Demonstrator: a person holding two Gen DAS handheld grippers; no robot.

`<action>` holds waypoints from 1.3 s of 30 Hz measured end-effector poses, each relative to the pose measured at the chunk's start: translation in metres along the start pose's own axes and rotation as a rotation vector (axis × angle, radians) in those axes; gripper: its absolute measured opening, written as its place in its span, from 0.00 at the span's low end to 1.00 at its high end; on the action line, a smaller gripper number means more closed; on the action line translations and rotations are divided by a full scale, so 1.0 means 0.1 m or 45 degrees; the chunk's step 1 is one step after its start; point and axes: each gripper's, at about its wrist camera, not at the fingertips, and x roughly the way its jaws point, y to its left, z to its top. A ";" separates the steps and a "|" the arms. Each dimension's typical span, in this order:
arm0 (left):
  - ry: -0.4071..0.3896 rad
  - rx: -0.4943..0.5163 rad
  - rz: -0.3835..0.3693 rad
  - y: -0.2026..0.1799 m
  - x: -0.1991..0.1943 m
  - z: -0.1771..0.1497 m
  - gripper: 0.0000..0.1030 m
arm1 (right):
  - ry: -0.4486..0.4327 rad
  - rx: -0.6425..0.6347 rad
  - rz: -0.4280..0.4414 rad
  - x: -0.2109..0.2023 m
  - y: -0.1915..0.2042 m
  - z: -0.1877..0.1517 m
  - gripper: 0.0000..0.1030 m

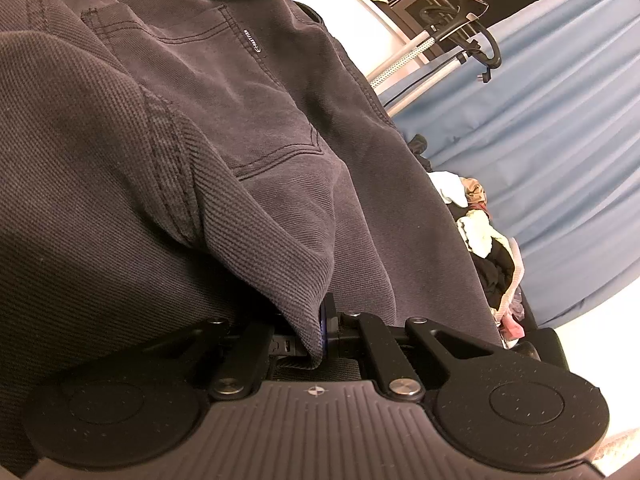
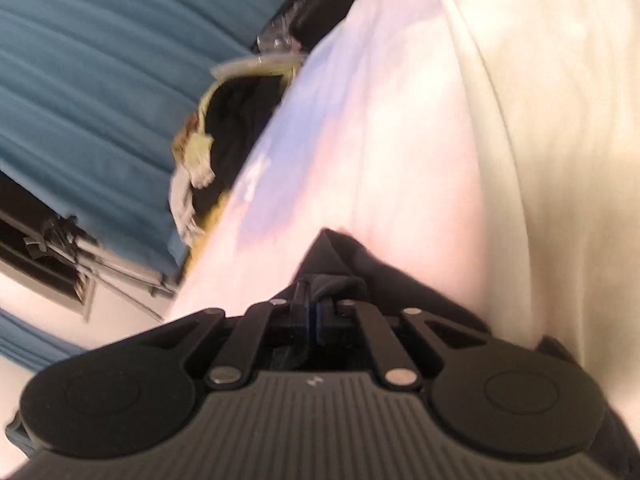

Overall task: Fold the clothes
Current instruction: 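Lower the folded pants onto the bed and open both grippers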

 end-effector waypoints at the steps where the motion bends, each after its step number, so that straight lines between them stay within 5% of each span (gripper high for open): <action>1: -0.001 0.001 0.000 0.00 0.00 0.00 0.05 | -0.038 -0.065 0.009 -0.01 0.09 0.00 0.06; 4: -0.004 0.004 0.002 0.00 0.01 0.01 0.05 | -0.128 -0.275 0.039 -0.03 0.35 -0.03 0.23; 8: -0.006 0.010 0.002 0.00 0.01 0.01 0.05 | -0.247 -0.473 0.107 -0.07 0.59 -0.06 0.24; 12: -0.006 0.016 -0.002 0.00 0.02 0.02 0.05 | -0.276 -0.523 -0.017 0.15 0.64 0.09 0.29; 15: -0.016 0.020 0.003 -0.01 0.03 0.01 0.05 | -0.282 -0.502 -0.185 0.32 0.38 0.08 0.79; 16: -0.022 0.024 0.007 -0.01 0.04 0.01 0.06 | -0.301 -0.458 -0.191 0.31 0.28 0.08 0.84; 20: -0.041 0.077 0.007 -0.07 0.05 -0.01 0.15 | -0.399 -0.334 -0.150 0.05 0.10 0.12 0.90; 24: -0.049 0.193 -0.052 -0.18 0.02 -0.04 0.52 | -0.505 -0.377 -0.083 -0.32 0.25 0.03 0.97; 28: -0.036 0.450 -0.020 -0.45 -0.09 -0.18 0.87 | -0.494 -0.581 -0.019 -0.66 0.56 -0.16 1.00; 32: -0.014 0.600 -0.003 -0.59 -0.29 -0.34 0.89 | -0.466 -0.774 0.038 -1.08 0.79 -0.47 1.00; 39: -0.064 0.671 -0.044 -0.73 -0.78 -0.42 0.94 | -0.323 -0.859 0.151 -1.61 0.96 -0.90 1.00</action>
